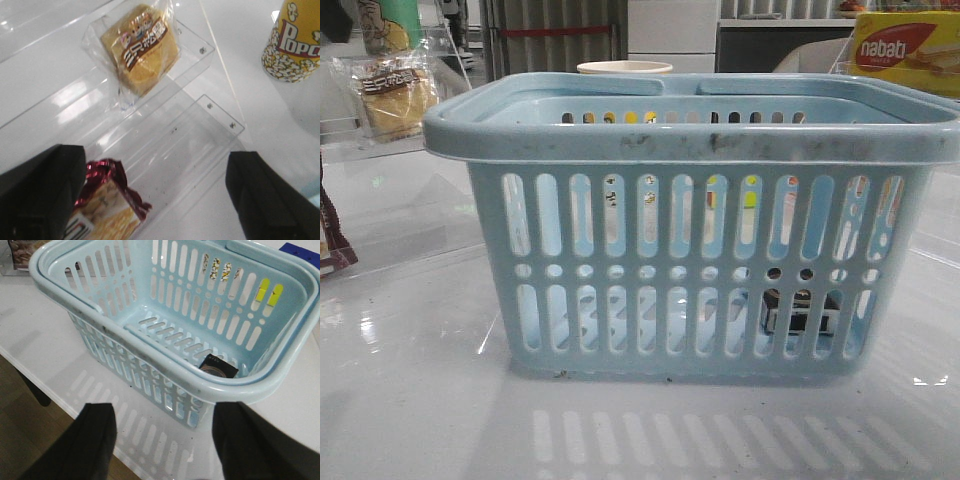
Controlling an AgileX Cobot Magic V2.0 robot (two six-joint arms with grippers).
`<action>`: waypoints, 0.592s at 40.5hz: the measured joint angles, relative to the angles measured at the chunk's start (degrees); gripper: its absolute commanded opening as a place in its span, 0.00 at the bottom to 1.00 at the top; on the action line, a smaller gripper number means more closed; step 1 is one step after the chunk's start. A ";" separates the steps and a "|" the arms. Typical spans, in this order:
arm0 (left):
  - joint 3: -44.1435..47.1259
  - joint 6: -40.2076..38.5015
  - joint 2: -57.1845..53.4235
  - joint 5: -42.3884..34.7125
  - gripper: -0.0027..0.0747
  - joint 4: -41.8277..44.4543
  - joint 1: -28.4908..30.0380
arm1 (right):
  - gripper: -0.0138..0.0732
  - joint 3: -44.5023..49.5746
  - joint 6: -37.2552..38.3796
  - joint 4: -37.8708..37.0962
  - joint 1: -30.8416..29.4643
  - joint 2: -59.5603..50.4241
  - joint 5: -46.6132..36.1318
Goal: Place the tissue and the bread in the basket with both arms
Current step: 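Reach the left gripper to the bagged bread roll and grasp it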
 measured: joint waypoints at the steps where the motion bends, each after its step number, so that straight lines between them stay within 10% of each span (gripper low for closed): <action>1: -1.78 0.00 1.73 0.14 0.84 -0.30 0.09 | 0.75 0.00 0.00 0.00 0.00 0.00 0.00; 24: -24.25 -0.04 26.18 2.74 0.84 -2.73 4.72 | 0.75 0.00 0.00 0.00 0.00 0.00 0.00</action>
